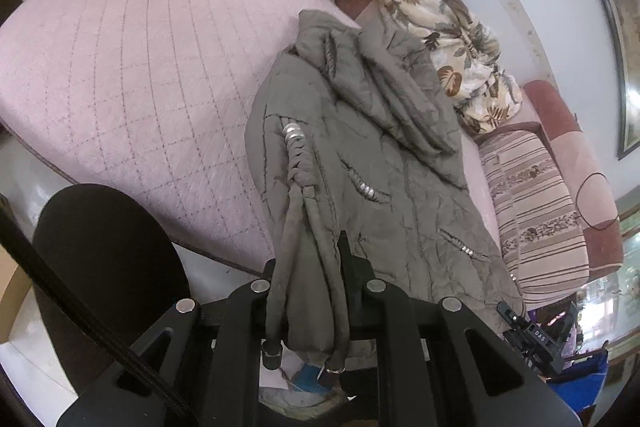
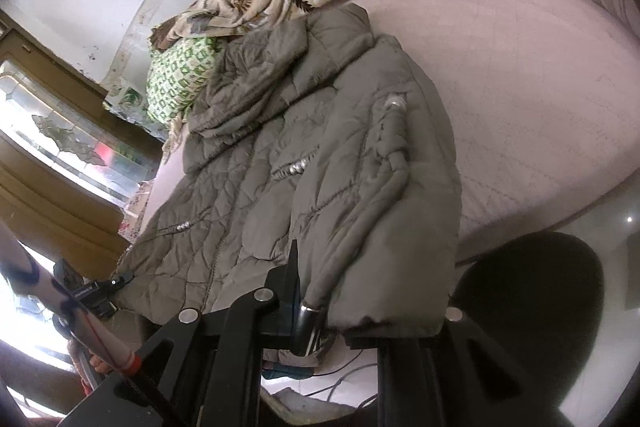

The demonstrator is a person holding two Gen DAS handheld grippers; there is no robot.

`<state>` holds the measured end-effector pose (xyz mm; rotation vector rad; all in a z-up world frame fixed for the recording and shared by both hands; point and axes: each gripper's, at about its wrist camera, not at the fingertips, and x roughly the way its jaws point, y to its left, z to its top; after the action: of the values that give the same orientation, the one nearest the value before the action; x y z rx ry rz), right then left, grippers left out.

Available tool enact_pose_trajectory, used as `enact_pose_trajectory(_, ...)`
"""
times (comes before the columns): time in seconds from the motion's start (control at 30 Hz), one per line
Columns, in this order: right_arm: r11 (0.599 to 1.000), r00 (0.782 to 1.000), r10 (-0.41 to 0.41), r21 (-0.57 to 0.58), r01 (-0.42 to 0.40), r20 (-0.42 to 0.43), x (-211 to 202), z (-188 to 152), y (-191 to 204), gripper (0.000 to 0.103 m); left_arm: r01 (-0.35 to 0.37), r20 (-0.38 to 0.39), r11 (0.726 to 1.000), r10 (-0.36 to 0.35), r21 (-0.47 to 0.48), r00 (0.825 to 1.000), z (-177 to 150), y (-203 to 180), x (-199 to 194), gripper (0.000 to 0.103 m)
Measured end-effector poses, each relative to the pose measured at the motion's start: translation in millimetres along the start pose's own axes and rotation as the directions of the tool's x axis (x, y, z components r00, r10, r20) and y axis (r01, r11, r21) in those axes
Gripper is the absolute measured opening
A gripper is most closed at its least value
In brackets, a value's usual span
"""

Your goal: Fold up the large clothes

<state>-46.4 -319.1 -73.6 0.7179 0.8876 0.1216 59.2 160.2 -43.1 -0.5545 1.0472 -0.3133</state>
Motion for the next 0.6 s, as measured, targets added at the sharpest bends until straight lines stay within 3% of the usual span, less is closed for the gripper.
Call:
enact_pose_trajectory(0.27,0.999,0.999,0.023,-0.049,-0.020,0.045,-17.9,24.1,28.9,0.016,0.033,0.068,0.999,-0.034,0.013,0.997,23.6,-20.3,-22.7,0.014)
enact_pose_trajectory(0.6,0.989,0.994,0.027,-0.148,-0.011,0.107,-25.2,72.3,67.1,0.016,0.007,0.134,0.998,-0.015,0.060,0.991,66.4,-45.5,-28.4,0.014)
